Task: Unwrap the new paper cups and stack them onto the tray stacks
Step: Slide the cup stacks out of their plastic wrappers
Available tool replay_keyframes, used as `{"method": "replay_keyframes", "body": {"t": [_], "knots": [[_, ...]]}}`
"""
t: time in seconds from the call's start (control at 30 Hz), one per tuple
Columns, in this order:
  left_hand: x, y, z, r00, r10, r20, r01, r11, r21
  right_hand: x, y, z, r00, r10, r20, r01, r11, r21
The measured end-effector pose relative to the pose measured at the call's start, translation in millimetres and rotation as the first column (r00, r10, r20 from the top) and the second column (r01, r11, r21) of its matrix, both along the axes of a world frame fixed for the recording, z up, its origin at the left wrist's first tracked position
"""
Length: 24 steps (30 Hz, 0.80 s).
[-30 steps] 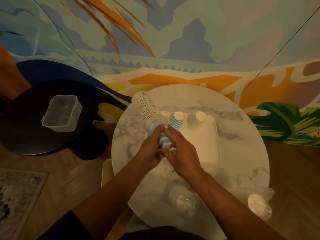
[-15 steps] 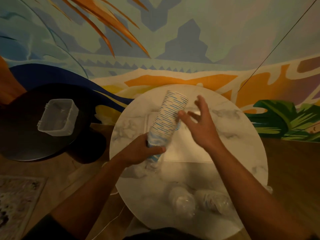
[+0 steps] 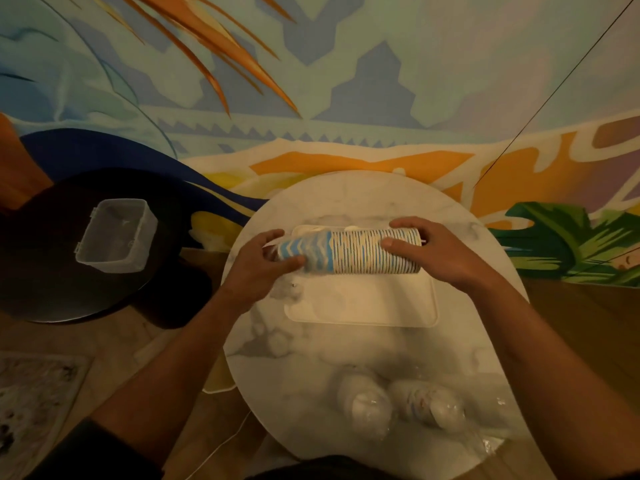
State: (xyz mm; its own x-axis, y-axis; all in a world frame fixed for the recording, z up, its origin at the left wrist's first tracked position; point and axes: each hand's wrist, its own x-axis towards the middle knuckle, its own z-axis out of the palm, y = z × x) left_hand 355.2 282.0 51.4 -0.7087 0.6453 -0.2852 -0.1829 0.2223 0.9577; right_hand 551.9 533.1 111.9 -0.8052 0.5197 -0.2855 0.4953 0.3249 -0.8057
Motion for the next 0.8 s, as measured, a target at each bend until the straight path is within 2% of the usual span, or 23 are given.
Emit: {"method": "replay_keyframes", "body": {"t": [0.17, 0.3, 0.47, 0.6, 0.8], "knots": [[1, 6, 1, 0.996, -0.027, -0.086, 0.028, 1.0, 0.007, 10, -13, 1, 0.932, 0.295, 0.211, -0.304, 0.953, 0.01], [9, 15, 5, 0.988, -0.034, -0.152, 0.032, 0.999, -0.014, 5, -28, -9, 0.871, 0.413, 0.267, -0.434, 0.901, 0.019], [18, 25, 11, 0.959, 0.0, -0.284, -0.022, 0.997, -0.076, -1, -52, -27, 0.91, 0.364, 0.2, -0.381, 0.923, 0.049], [27, 26, 7, 0.963, -0.003, -0.271, -0.017, 0.997, -0.07, -9, -66, -37, 0.947, 0.278, 0.16, -0.297, 0.949, 0.105], [35, 27, -2, 0.971, 0.064, -0.229, -0.09, 0.99, -0.105, -19, -72, -46, 0.955, 0.223, 0.196, -0.257, 0.951, 0.173]]}}
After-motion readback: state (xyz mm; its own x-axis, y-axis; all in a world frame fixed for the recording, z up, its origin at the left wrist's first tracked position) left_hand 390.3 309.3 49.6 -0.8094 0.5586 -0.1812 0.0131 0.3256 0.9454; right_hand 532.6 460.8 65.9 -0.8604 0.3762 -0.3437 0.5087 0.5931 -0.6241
